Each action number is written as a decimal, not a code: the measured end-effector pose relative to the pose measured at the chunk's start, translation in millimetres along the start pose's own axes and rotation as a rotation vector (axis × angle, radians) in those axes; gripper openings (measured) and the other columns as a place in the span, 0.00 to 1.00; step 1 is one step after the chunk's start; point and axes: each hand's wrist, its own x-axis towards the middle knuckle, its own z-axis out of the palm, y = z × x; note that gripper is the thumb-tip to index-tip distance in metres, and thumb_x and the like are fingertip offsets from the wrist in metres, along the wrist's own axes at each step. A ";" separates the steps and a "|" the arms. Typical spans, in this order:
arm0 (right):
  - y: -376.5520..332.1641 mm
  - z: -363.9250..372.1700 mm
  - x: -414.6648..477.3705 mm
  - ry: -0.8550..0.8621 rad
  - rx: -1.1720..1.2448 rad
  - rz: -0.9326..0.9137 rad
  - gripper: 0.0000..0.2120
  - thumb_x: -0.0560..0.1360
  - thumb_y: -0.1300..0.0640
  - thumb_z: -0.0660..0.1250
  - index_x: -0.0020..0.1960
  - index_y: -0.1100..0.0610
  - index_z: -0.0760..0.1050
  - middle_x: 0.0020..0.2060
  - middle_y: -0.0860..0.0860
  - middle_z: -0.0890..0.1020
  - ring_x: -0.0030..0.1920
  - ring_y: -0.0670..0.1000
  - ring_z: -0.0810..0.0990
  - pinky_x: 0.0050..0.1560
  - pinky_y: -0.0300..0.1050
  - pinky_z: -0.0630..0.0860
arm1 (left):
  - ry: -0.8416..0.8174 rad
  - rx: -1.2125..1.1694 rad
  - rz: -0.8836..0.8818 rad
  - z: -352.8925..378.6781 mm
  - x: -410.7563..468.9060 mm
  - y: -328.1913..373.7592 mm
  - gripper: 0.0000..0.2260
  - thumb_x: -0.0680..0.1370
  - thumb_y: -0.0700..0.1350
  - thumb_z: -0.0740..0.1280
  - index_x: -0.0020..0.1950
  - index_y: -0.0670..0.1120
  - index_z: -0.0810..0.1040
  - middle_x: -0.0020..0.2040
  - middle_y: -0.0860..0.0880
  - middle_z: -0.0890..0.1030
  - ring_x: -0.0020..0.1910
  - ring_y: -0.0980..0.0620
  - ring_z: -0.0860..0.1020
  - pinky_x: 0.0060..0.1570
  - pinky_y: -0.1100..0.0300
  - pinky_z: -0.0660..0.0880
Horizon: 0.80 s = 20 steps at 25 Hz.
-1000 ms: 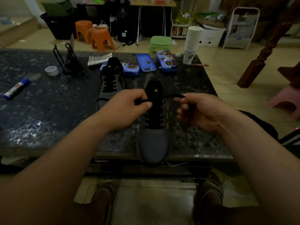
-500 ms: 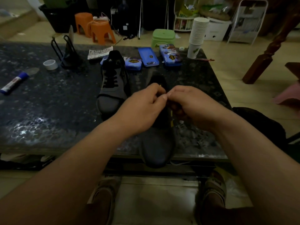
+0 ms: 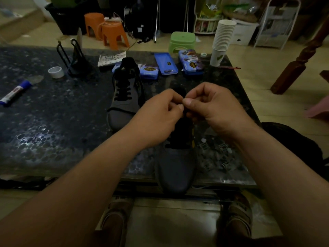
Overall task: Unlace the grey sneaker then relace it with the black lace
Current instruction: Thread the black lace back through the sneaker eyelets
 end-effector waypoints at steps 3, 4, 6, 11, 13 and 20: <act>-0.8 0.1 6.5 0.050 0.090 0.038 0.07 0.80 0.55 0.72 0.51 0.59 0.79 0.39 0.56 0.86 0.36 0.50 0.83 0.36 0.41 0.80 | 0.064 0.032 0.015 -0.5 7.2 -1.4 0.06 0.84 0.48 0.66 0.48 0.51 0.78 0.35 0.53 0.78 0.28 0.61 0.71 0.29 0.65 0.67; 1.1 -4.1 10.9 0.097 0.162 0.105 0.09 0.82 0.53 0.69 0.51 0.59 0.79 0.37 0.55 0.86 0.36 0.50 0.83 0.36 0.41 0.81 | 0.090 0.028 0.004 -1.9 9.5 -2.8 0.06 0.84 0.48 0.67 0.47 0.51 0.79 0.35 0.53 0.78 0.28 0.61 0.70 0.29 0.66 0.67; 6.9 -13.3 18.4 0.167 0.195 0.287 0.12 0.84 0.48 0.65 0.51 0.57 0.78 0.38 0.54 0.85 0.39 0.52 0.84 0.37 0.44 0.81 | 0.143 0.014 -0.014 -3.8 12.3 -6.2 0.06 0.83 0.48 0.68 0.47 0.51 0.80 0.36 0.55 0.79 0.30 0.63 0.73 0.31 0.70 0.68; 24.1 -2.3 16.4 0.039 -0.193 0.403 0.22 0.76 0.39 0.72 0.53 0.59 0.81 0.45 0.55 0.86 0.47 0.57 0.87 0.51 0.57 0.85 | 0.137 0.165 0.021 6.0 18.1 -8.8 0.03 0.81 0.49 0.70 0.48 0.53 0.82 0.43 0.58 0.82 0.43 0.59 0.80 0.46 0.57 0.79; 21.6 -2.0 15.1 0.041 -0.089 0.401 0.18 0.78 0.47 0.72 0.54 0.63 0.82 0.45 0.56 0.86 0.49 0.59 0.87 0.54 0.59 0.84 | 0.124 0.219 0.024 8.5 21.4 -8.2 0.03 0.81 0.49 0.71 0.48 0.53 0.83 0.45 0.58 0.83 0.45 0.57 0.81 0.49 0.50 0.81; 26.2 -15.3 8.7 -0.055 0.165 0.472 0.05 0.81 0.61 0.66 0.50 0.59 0.81 0.46 0.58 0.84 0.48 0.55 0.85 0.42 0.45 0.82 | 0.103 0.339 0.039 18.9 23.9 -12.2 0.04 0.81 0.52 0.70 0.51 0.55 0.84 0.46 0.55 0.69 0.45 0.54 0.73 0.48 0.55 0.73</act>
